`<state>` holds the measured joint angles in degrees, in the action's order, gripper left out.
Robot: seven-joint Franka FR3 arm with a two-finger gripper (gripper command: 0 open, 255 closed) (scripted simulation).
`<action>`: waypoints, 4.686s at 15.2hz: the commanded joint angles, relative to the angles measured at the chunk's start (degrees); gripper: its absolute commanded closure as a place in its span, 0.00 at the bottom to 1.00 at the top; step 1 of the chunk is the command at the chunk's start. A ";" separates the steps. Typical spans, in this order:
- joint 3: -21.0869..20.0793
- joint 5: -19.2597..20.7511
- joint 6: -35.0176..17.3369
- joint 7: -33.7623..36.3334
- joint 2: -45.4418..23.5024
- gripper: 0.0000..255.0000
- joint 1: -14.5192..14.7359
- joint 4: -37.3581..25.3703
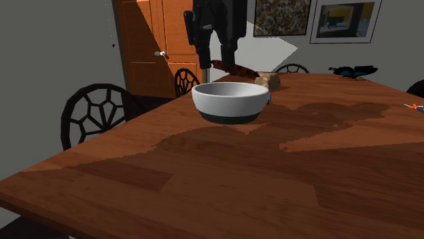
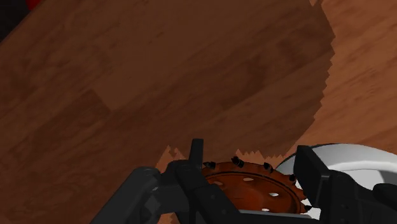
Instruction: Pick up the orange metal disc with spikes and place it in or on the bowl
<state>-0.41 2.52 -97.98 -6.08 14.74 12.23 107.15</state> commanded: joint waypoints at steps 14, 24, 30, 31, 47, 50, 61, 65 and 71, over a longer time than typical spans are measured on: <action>-8.68 2.46 4.65 15.32 -21.12 1.00 6.84 -24.78; -8.54 2.24 -3.66 15.65 -19.39 1.00 6.59 -14.77; -8.52 3.07 -7.19 26.51 -21.23 0.00 7.36 -12.99; -8.38 3.50 -8.51 31.77 -22.37 0.00 7.74 -12.77; -7.94 4.11 -14.84 35.74 -24.31 0.00 7.89 -8.33; -7.94 4.11 -14.84 35.74 -24.31 1.00 7.89 -8.33; -7.99 3.94 -11.89 35.45 -23.98 1.00 7.92 -10.97; -8.03 3.82 -8.87 35.18 -23.86 1.00 7.97 -13.88; -8.09 3.75 -4.18 34.83 -24.09 1.00 8.08 -18.81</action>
<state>-8.51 6.30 -102.97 28.87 -9.44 20.33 89.04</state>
